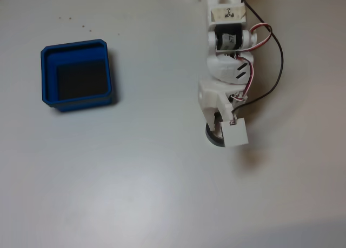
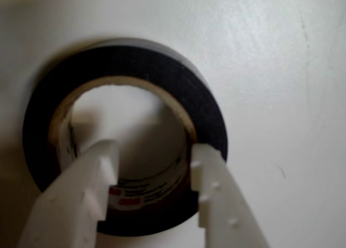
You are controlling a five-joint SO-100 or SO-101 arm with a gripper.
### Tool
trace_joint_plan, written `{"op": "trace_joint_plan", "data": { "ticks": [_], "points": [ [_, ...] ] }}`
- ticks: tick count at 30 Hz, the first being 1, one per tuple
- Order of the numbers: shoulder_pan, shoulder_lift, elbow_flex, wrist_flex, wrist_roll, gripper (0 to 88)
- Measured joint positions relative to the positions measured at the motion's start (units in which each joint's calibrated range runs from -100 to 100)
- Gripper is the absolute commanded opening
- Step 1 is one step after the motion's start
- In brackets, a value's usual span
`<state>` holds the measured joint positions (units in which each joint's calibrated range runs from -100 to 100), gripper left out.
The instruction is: Pick the black tape roll and drop it in the blue box
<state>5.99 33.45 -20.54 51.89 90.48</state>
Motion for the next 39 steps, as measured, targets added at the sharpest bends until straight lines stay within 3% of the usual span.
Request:
{"op": "trace_joint_plan", "data": {
  "ticks": [9, 39],
  "points": [
    [0.2, 0.0, 0.0, 0.0, 0.0, 19.8],
    [2.6, 0.0, -1.4, 0.0, 0.0, 19.6]
  ]
}}
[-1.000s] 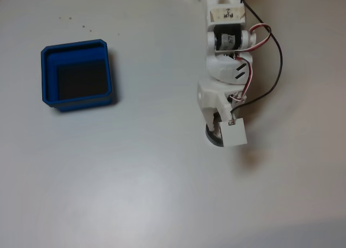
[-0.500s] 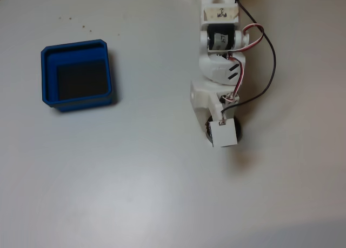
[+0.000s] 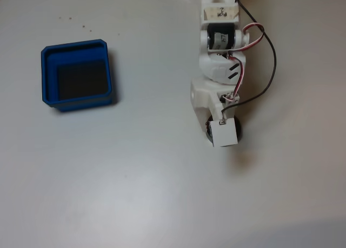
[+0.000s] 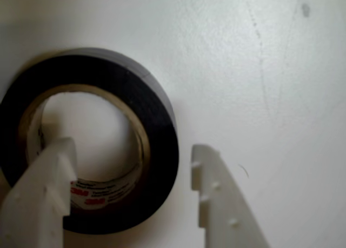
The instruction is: Pick the black tape roll and drop it in the blue box
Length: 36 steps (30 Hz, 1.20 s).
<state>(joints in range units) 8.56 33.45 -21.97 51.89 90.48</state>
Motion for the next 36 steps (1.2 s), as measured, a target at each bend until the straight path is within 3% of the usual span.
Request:
{"op": "trace_joint_plan", "data": {
  "ticks": [36],
  "points": [
    [1.8, 4.9, 0.0, 0.0, 0.0, 19.7]
  ]
}}
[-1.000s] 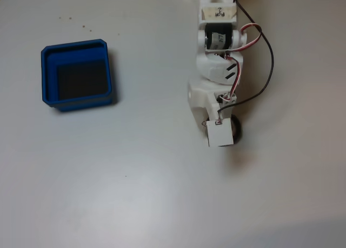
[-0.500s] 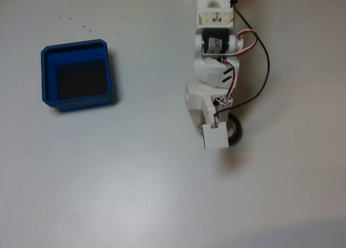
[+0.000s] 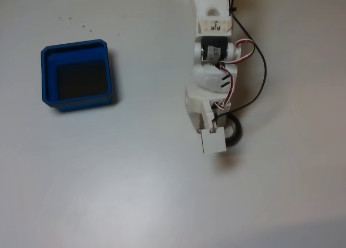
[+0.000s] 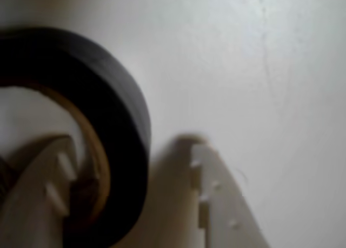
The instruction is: Pick the black tape roll and drop it in the blue box
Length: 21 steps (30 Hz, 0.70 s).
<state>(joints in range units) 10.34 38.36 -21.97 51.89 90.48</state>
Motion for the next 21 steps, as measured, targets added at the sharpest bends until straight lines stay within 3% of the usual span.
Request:
{"op": "trace_joint_plan", "data": {
  "ticks": [21],
  "points": [
    [0.0, 0.0, 0.0, 0.0, 0.0, 18.8]
  ]
}}
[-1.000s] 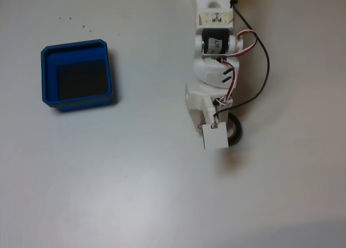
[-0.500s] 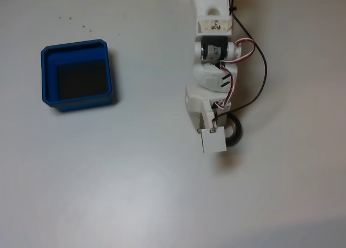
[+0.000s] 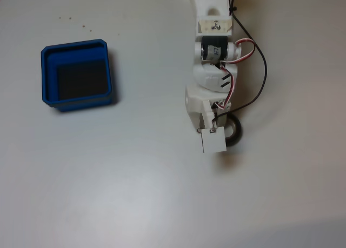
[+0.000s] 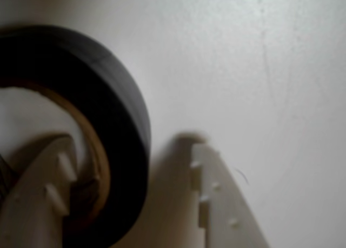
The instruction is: Pick the black tape roll and drop it in the blue box
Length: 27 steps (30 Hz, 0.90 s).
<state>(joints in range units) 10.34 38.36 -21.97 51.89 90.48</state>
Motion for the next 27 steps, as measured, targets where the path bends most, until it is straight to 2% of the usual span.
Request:
{"op": "trace_joint_plan", "data": {
  "ticks": [13, 23, 27],
  "points": [
    [0.0, 0.9, -0.1, 0.0, -0.1, 18.5],
    [-0.1, 0.9, -0.1, 0.0, -0.1, 2.5],
    [-0.1, 1.0, -0.1, 0.0, -0.1, 1.3]
  ]
}}
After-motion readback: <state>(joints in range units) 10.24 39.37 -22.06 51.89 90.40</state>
